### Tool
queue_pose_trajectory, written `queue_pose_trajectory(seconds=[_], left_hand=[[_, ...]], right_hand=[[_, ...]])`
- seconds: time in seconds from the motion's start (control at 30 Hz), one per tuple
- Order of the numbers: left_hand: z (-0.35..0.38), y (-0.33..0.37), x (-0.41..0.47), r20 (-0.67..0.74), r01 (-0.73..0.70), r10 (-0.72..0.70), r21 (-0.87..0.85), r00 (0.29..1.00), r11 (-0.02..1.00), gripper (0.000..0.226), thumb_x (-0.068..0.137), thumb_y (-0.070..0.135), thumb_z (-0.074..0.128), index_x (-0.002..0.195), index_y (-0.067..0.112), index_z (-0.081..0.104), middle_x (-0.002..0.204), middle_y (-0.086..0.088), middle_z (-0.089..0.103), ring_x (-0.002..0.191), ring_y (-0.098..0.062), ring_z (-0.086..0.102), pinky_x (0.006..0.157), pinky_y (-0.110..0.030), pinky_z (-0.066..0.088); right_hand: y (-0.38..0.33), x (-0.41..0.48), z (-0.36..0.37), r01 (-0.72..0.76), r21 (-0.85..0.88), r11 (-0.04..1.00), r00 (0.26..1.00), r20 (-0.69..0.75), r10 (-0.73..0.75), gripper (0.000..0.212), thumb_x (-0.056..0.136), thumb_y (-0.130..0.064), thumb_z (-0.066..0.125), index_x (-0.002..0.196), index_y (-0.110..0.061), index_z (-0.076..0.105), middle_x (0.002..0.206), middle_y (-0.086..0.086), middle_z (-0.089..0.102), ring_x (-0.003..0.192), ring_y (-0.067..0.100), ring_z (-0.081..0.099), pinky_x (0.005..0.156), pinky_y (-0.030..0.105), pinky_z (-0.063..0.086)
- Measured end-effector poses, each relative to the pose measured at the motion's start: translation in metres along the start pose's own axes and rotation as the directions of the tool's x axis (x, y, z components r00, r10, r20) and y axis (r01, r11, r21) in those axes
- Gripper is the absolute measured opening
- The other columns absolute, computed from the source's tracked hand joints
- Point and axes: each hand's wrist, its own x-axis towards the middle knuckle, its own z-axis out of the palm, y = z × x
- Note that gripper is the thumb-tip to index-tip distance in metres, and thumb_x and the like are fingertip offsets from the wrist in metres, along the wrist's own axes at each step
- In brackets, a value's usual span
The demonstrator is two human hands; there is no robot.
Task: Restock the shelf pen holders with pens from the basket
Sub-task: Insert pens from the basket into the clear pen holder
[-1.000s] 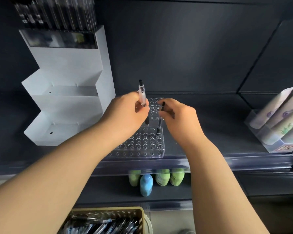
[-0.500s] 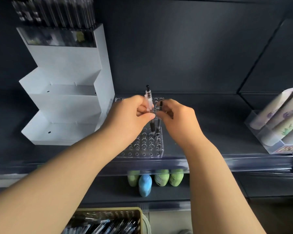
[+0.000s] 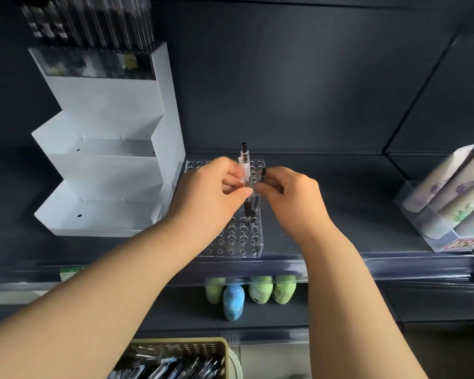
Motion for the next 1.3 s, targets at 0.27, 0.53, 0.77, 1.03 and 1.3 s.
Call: queue_pose_trajectory(seconds=[0.27, 0.53, 0.77, 1.03, 1.3], left_hand=[[0.007, -0.002, 0.002, 0.021, -0.012, 0.012, -0.034, 1.0, 0.999, 0.027, 0.078, 0.014, 0.074, 0.076, 0.032, 0.054, 0.072, 0.02, 0.059, 0.064, 0.015, 0.056, 0.066, -0.003, 0.044], [0.021, -0.006, 0.006, 0.038, 0.016, -0.016, 0.015, 0.999, 1.0, 0.022, 0.077, 0.019, 0.075, 0.078, 0.034, 0.058, 0.076, 0.018, 0.064, 0.076, 0.0, 0.063, 0.076, -0.02, 0.051], [0.029, -0.015, 0.002, 0.089, 0.103, -0.113, 0.113, 0.99, 0.988, 0.016, 0.078, 0.025, 0.074, 0.084, 0.032, 0.062, 0.074, 0.018, 0.063, 0.076, -0.001, 0.061, 0.071, -0.016, 0.047], [0.035, -0.015, 0.003, 0.116, 0.075, -0.108, 0.256, 0.987, 0.964, 0.015, 0.084, 0.026, 0.069, 0.098, 0.022, 0.067, 0.088, 0.009, 0.069, 0.083, -0.009, 0.061, 0.075, -0.02, 0.045], [0.035, -0.013, 0.006, 0.165, 0.044, -0.12, 0.404, 0.979, 0.914, 0.024, 0.082, 0.035, 0.07, 0.098, 0.017, 0.068, 0.092, -0.003, 0.07, 0.089, -0.022, 0.063, 0.081, -0.035, 0.051]], right_hand=[[0.002, -0.002, -0.002, -0.015, 0.004, 1.0, 1.0, 0.026, 0.015, 0.027, 0.086, -0.019, 0.067, 0.112, -0.012, 0.066, 0.097, 0.002, 0.069, 0.09, 0.016, 0.062, 0.078, 0.017, 0.043], [0.011, -0.003, -0.031, -0.059, -0.02, 0.998, 0.997, -0.047, 0.058, 0.026, 0.088, -0.013, 0.063, 0.114, -0.011, 0.066, 0.091, -0.003, 0.068, 0.083, 0.005, 0.056, 0.067, -0.003, 0.035], [0.014, -0.005, -0.032, -0.077, -0.058, 0.995, 0.997, -0.017, 0.076, 0.026, 0.088, -0.014, 0.062, 0.114, -0.012, 0.066, 0.083, -0.009, 0.06, 0.079, 0.003, 0.053, 0.06, -0.01, 0.03], [0.016, -0.007, -0.03, -0.084, -0.082, 0.993, 0.996, -0.002, 0.084, 0.026, 0.089, -0.016, 0.062, 0.114, -0.013, 0.066, 0.097, -0.001, 0.07, 0.081, 0.003, 0.053, 0.061, -0.009, 0.031], [0.015, -0.005, -0.028, -0.085, -0.111, 0.99, 0.996, 0.01, 0.087, 0.025, 0.089, -0.017, 0.062, 0.114, -0.015, 0.066, 0.099, -0.001, 0.07, 0.082, 0.003, 0.054, 0.068, 0.004, 0.031]])
